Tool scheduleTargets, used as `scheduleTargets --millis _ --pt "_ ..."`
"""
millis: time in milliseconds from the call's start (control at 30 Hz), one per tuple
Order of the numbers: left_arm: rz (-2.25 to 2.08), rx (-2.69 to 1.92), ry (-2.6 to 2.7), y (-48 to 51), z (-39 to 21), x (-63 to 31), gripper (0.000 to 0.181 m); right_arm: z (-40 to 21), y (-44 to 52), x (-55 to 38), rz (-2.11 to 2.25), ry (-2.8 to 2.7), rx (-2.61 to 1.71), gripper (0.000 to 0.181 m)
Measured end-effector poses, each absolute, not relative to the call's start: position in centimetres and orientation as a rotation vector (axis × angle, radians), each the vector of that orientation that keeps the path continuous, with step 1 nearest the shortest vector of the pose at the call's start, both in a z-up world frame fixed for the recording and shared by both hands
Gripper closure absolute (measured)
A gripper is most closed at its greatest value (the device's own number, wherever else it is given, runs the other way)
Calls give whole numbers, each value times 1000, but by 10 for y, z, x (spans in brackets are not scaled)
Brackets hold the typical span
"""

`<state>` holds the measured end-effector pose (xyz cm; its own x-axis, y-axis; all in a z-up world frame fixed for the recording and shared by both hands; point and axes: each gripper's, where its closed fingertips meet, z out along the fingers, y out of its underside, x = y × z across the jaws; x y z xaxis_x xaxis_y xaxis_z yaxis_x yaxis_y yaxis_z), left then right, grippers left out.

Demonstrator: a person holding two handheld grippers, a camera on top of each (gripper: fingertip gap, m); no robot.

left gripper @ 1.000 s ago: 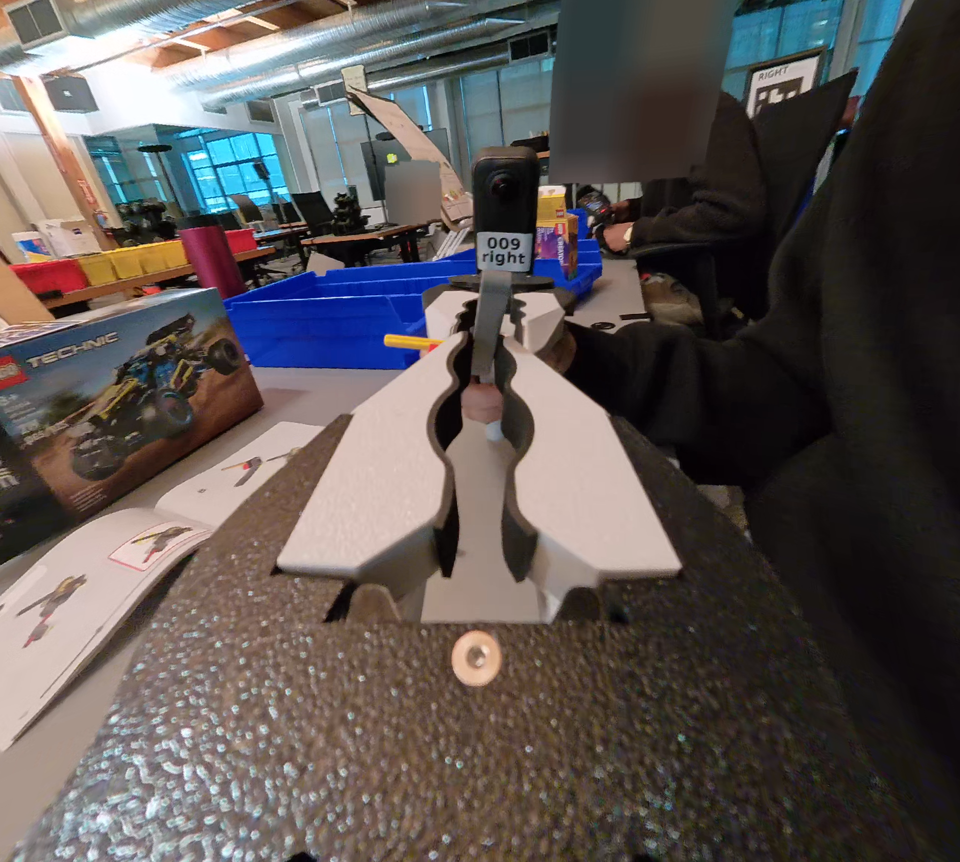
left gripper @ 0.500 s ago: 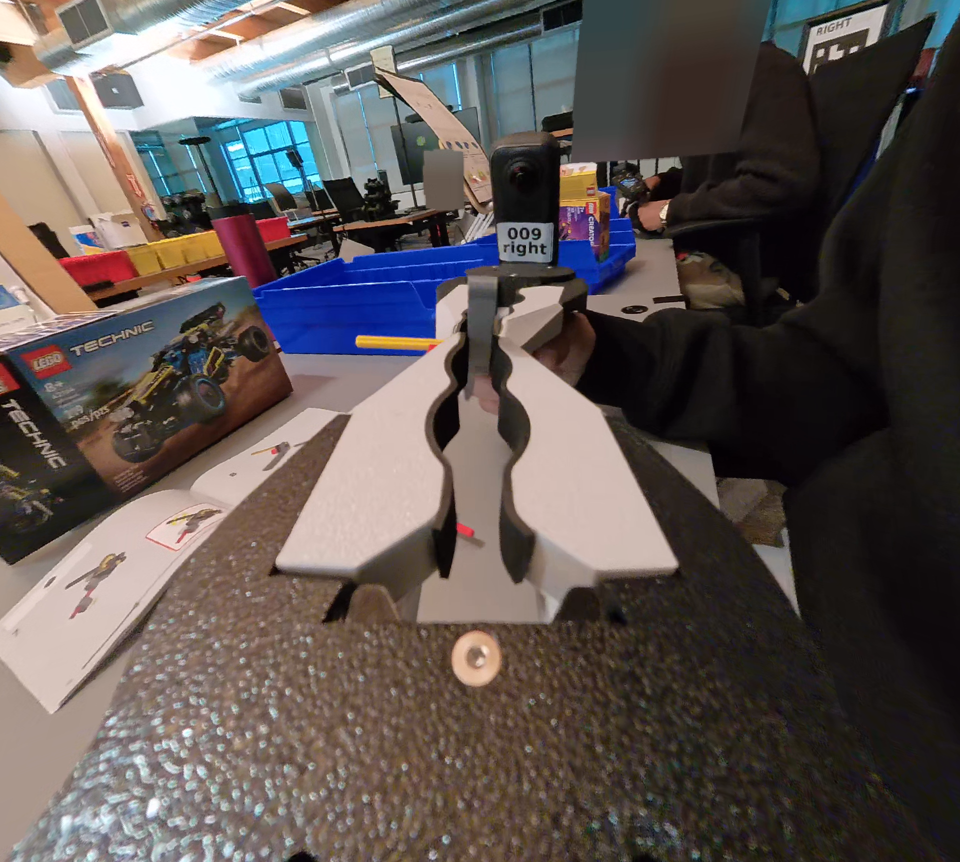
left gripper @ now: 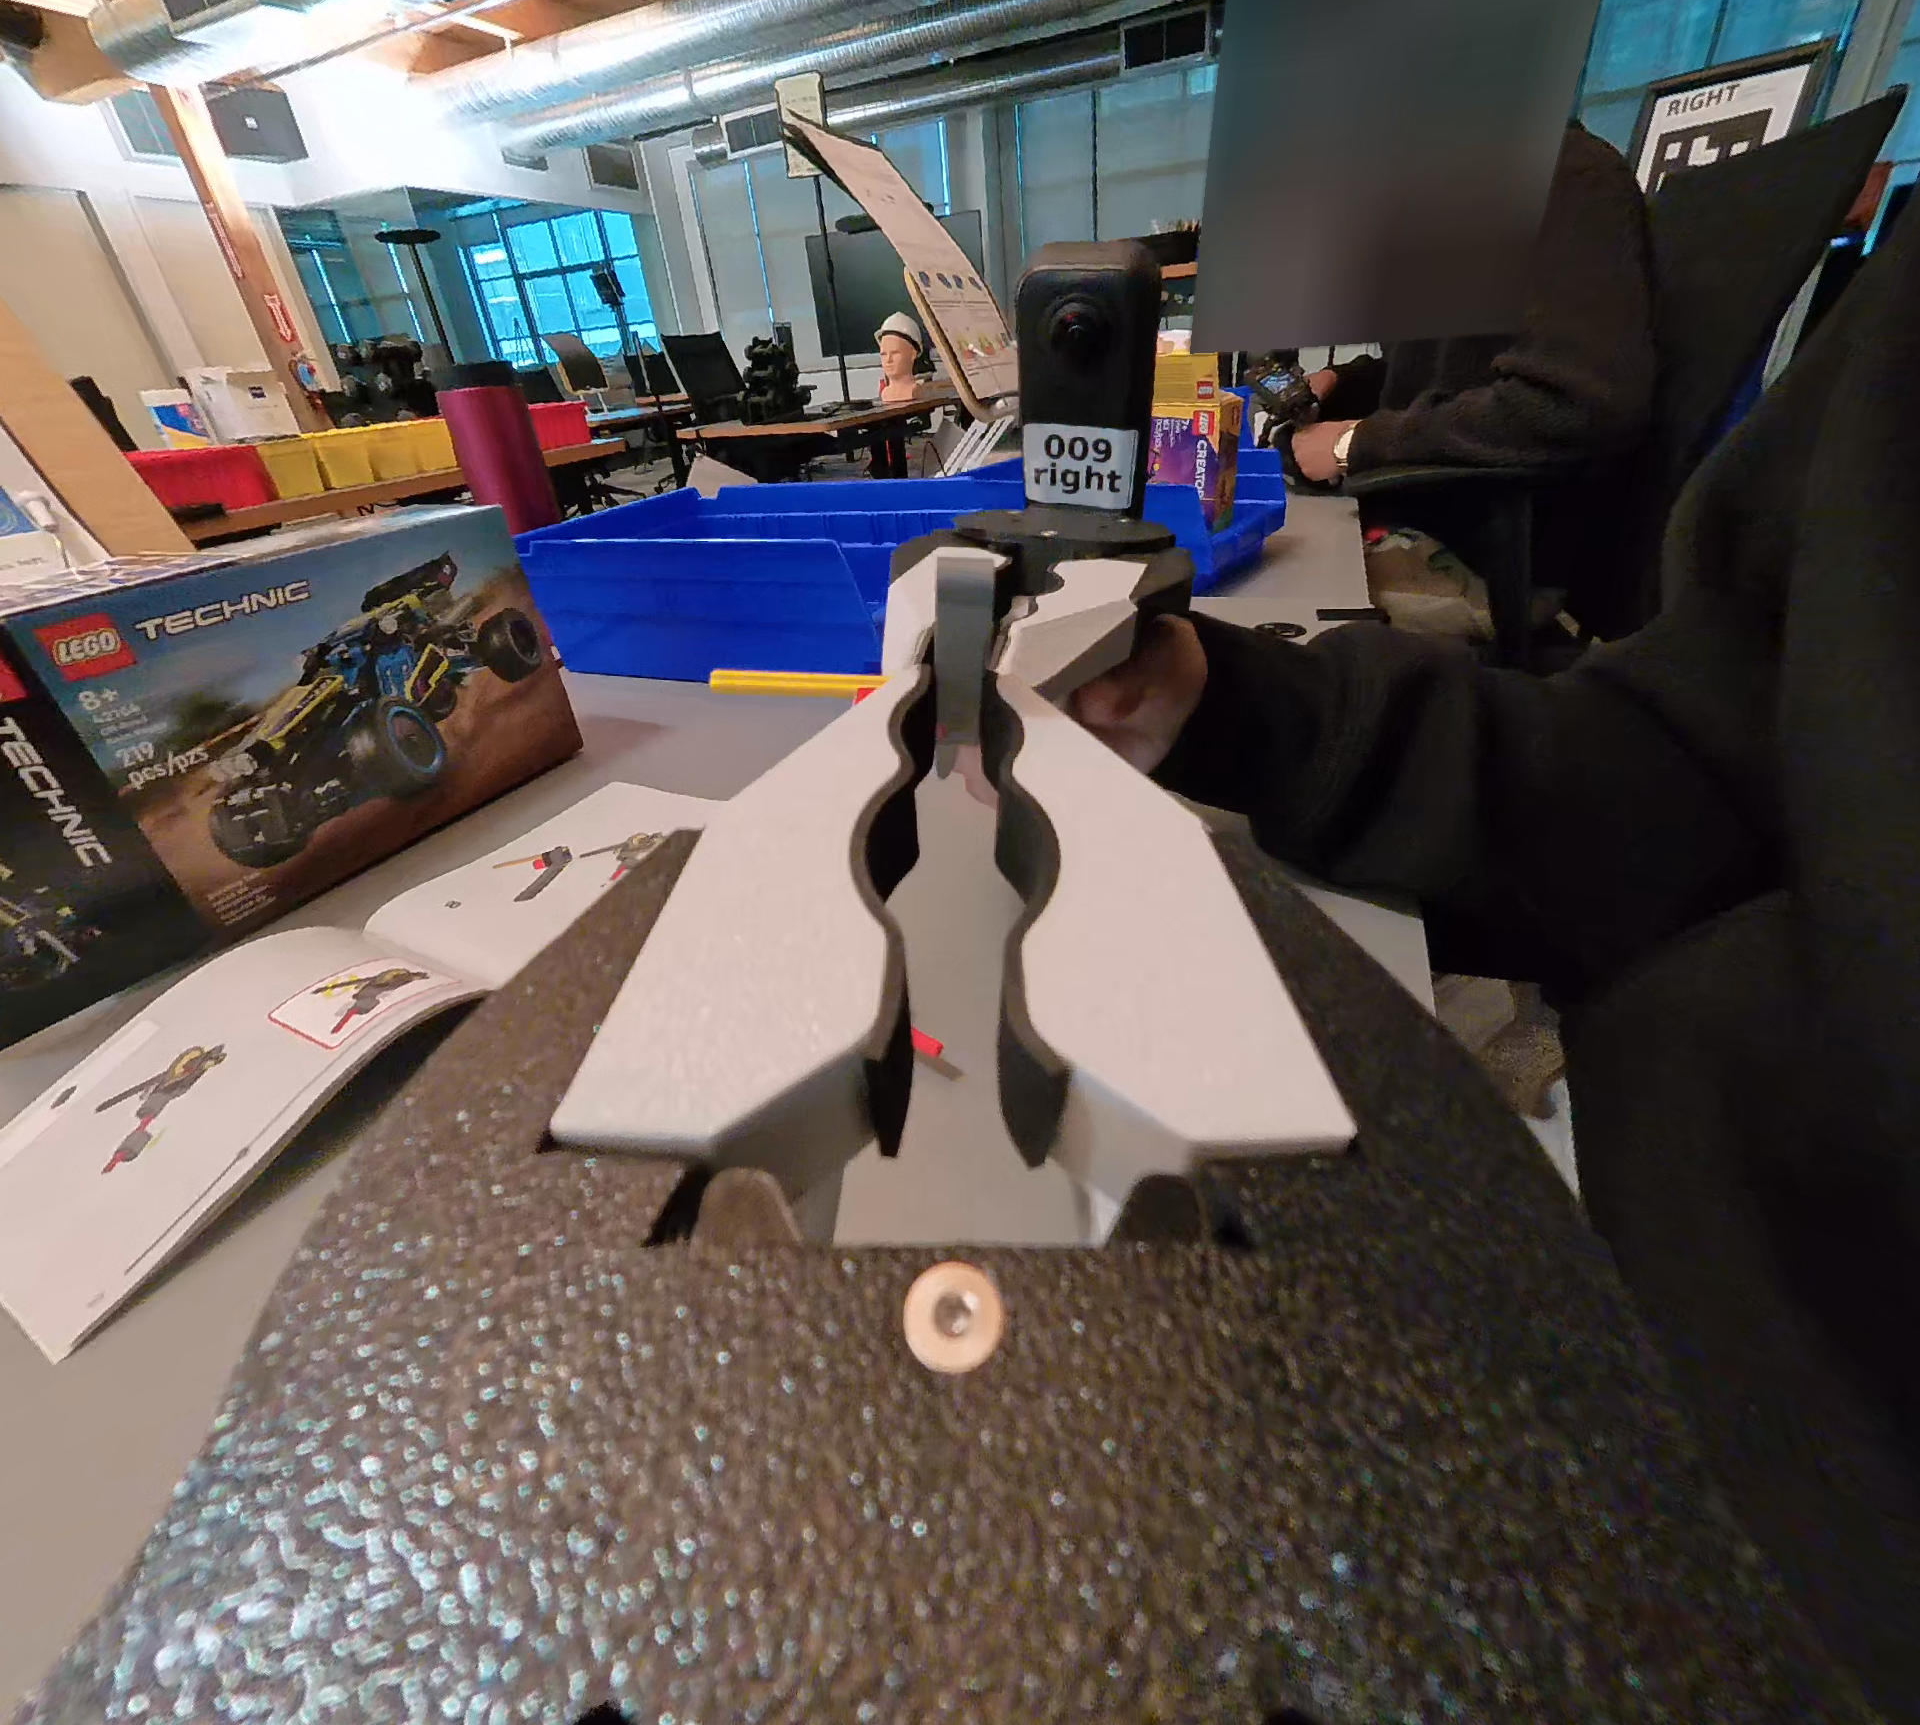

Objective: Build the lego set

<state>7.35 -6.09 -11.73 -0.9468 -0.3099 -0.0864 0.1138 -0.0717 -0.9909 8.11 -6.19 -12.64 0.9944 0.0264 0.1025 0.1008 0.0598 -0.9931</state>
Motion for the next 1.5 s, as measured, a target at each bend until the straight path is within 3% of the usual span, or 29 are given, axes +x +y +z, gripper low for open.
scheduleTargets --millis 300,500,900,1200,1500 --pt "-2095 -350 1875 -58 -120 88 175 -129 -59 95 -80 -9 -1514 168" --pt "-2136 -741 1764 -42 -119 117 175 -154 -66 119 -337 25 -1695 152" --pt "-2526 -1319 1516 -43 -122 129 175 -139 -50 135 -581 96 -1643 158" --pt "-2756 -1444 1346 -41 -115 132 176 -131 -47 132 -665 48 -1611 160" --pt "-2713 -1499 1300 -41 -119 137 176 -132 -45 140 -735 111 -1602 166"
